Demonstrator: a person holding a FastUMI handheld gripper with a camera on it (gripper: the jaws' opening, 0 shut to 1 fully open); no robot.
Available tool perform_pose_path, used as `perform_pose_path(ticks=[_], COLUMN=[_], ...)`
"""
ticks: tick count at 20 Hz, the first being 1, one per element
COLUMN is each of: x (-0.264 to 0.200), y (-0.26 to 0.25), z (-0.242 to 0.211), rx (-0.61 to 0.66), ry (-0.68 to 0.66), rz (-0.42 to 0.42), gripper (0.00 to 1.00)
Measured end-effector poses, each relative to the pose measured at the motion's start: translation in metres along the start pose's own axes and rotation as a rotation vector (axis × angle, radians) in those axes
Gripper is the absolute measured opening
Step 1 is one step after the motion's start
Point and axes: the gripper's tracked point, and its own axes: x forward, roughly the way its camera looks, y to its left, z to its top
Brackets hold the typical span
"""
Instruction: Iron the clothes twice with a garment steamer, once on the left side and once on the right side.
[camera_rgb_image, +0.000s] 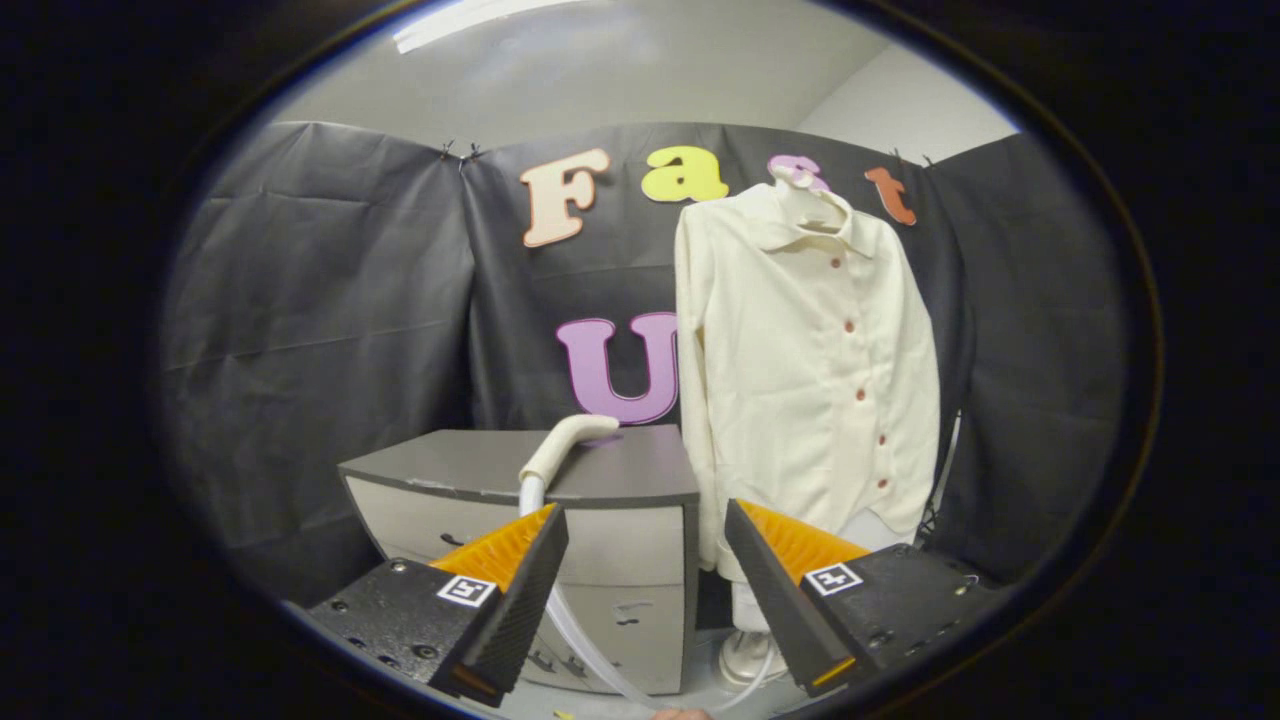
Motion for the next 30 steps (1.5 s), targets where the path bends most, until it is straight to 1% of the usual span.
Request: perform_pose_path(ticks=[3, 11, 14, 18, 21, 23, 25, 27, 28, 30], x=[0.033, 0.129, 0.167, 0.216, 0.239, 0.252, 0.264, 0.27, 0.274, 0.279], y=[0.024, 0.081, 0.098, 0.105, 0.1, 0.103, 0.106, 0.11, 0.112, 0.111], z=[-0.001, 0.015, 0.007, -0.012, -0.025, -0.028, -0.033, -0.045, -0.046, -0.054], rx=[-0.007, -0.037, -0.047, -0.066, -0.038, -0.014, 0.004, 0.026, 0.044, 0.041], ry=[0.038, 0.08, 0.143, 0.263, 0.37, 0.415, 0.457, 0.528, 0.536, 0.572], rz=[0.017, 0.046, 0.051, 0.029, -0.008, -0.004, 0.003, 0.011, 0.007, -0.002], gripper=[0.96, 0.97, 0.97, 0.97, 0.97, 0.97, 0.94, 0.87, 0.84, 0.77])
